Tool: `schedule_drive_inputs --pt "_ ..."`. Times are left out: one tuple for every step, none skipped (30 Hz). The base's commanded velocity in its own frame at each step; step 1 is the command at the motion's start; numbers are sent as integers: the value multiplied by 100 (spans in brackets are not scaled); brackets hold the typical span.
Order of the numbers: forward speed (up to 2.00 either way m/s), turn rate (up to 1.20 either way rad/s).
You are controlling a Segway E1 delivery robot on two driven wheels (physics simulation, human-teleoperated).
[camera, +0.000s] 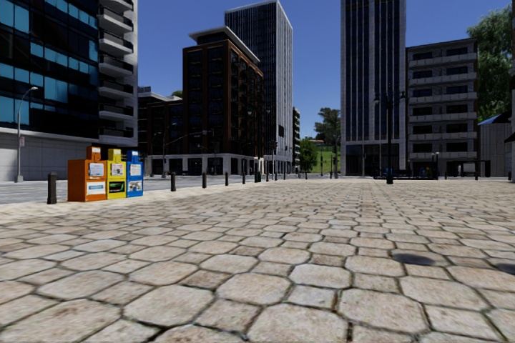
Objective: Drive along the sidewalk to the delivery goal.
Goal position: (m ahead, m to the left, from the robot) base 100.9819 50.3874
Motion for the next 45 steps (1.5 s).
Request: schedule_drive_inputs --pt "200 0" --pt "200 0" --pt "200 0" --pt "200 0" --pt "200 0" --pt "200 0" --pt "200 0" --pt "200 0" --pt "200 0" --pt "200 -5" --pt "200 -10" --pt "200 -13" --pt "200 -13" --pt "200 -18" --pt "200 -23" --pt "200 -30" --pt "200 -30" --pt "200 -36" --pt "200 -38" --pt "200 -38" --pt "200 -38" --pt "200 -38" --pt "200 -39" --pt "200 -39" --pt "200 -39" --pt "200 -39" --pt "200 -39" --pt "200 -39" --pt "200 -39" --pt "200 -39" --pt "200 -39" --pt "200 -39" --pt "200 -39" --pt "200 -39" --pt "200 -39" --pt "200 -39" --pt "200 -39" --pt "200 -39" --pt "200 -39" --pt "200 -39" --pt "200 -39" --pt "200 -39" --pt "200 0" --pt "200 0" --pt "200 0"
